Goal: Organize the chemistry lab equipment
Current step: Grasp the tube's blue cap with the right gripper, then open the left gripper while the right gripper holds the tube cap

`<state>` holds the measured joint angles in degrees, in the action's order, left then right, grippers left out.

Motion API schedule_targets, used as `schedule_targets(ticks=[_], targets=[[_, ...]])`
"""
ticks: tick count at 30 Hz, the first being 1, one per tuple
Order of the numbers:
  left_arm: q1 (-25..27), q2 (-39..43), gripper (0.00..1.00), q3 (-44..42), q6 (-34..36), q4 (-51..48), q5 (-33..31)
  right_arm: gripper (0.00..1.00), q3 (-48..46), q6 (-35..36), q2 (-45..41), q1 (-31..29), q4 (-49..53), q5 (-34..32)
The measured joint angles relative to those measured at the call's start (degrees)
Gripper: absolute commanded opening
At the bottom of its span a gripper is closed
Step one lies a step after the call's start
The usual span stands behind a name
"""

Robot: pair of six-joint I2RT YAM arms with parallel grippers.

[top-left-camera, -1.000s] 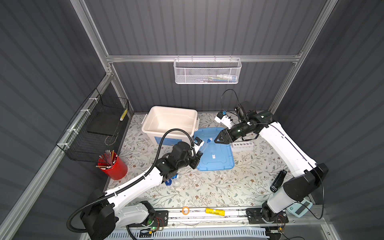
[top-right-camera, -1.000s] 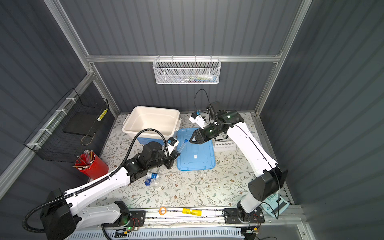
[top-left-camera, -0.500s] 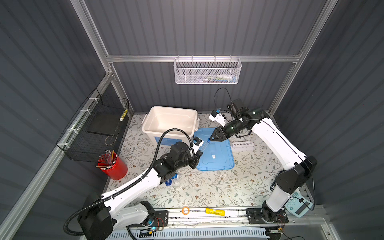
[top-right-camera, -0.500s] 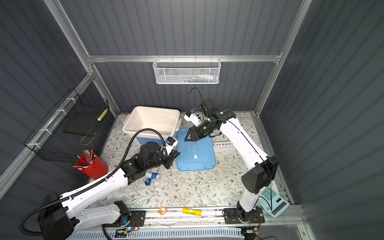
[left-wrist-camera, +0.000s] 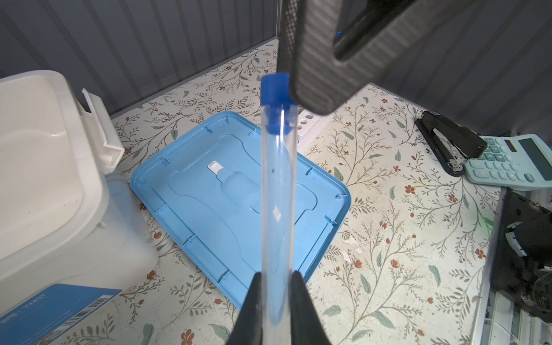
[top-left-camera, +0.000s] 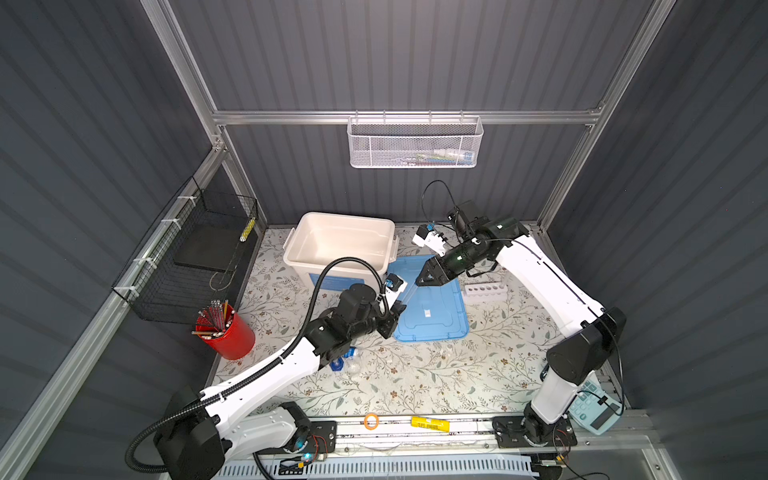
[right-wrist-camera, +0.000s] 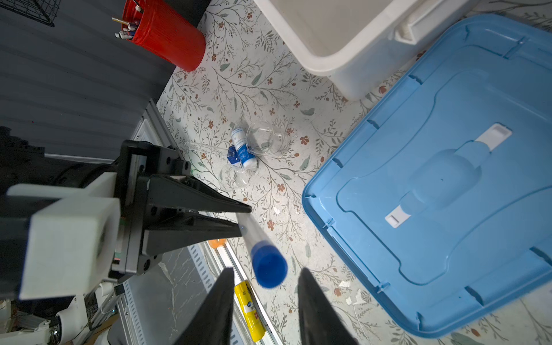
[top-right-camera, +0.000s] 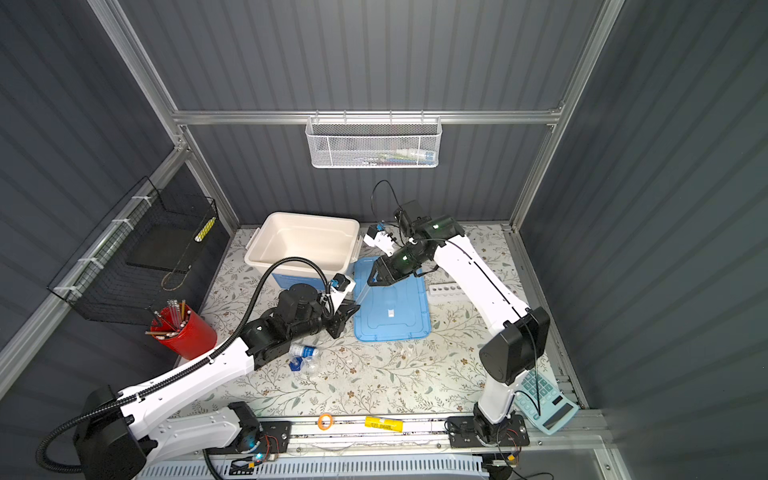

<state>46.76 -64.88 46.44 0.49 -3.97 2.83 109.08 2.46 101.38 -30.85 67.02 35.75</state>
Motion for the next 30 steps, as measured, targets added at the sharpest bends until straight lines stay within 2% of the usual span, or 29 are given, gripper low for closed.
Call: schedule_targets(ticks=[6, 21, 26, 30], targets=[[0.0, 0.4, 0.08, -0.2, 0.0, 0.1, 0.3, 0.34, 1.2, 0.1, 1.0, -0.4, 0.4, 0.3], [0.0, 0.5, 0.1, -0.5, 0.0, 0.3, 0.4, 0.19, 1.6, 0.6, 1.4, -0.8, 0.7, 0.5], [0.0, 0.5, 0.15, -0.5, 0.0, 0.3, 0.4, 0.16, 1.7, 0.6, 1.4, -0.9, 0.8, 0.6], [0.0, 0.5, 0.24, -0.6, 0.0, 0.4, 0.4, 0.13, 2.0, 0.6, 1.4, -0.9, 0.8, 0.5]])
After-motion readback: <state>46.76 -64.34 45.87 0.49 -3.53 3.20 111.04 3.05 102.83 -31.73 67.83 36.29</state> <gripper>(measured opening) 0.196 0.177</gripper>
